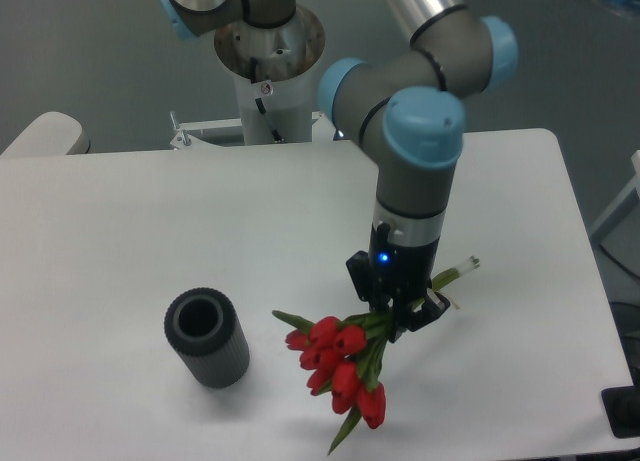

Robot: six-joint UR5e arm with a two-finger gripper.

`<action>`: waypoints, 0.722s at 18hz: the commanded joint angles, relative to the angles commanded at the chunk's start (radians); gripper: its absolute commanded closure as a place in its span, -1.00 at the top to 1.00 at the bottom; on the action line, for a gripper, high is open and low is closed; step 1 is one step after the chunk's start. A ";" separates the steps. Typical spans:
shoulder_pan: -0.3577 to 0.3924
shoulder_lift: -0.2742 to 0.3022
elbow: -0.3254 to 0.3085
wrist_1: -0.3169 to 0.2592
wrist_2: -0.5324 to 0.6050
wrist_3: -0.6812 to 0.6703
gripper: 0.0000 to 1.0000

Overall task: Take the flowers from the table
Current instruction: 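Lift the gripped tulip bunch up off the table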

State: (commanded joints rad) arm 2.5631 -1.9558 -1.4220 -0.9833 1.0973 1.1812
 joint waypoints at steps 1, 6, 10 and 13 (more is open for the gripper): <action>0.012 0.000 0.000 0.002 -0.045 0.000 -0.42; 0.042 0.002 -0.005 0.005 -0.158 0.000 -0.41; 0.037 0.002 -0.003 0.008 -0.188 -0.002 -0.42; 0.034 -0.003 0.000 0.014 -0.207 -0.024 -0.41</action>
State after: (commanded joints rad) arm 2.5970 -1.9589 -1.4220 -0.9695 0.8898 1.1567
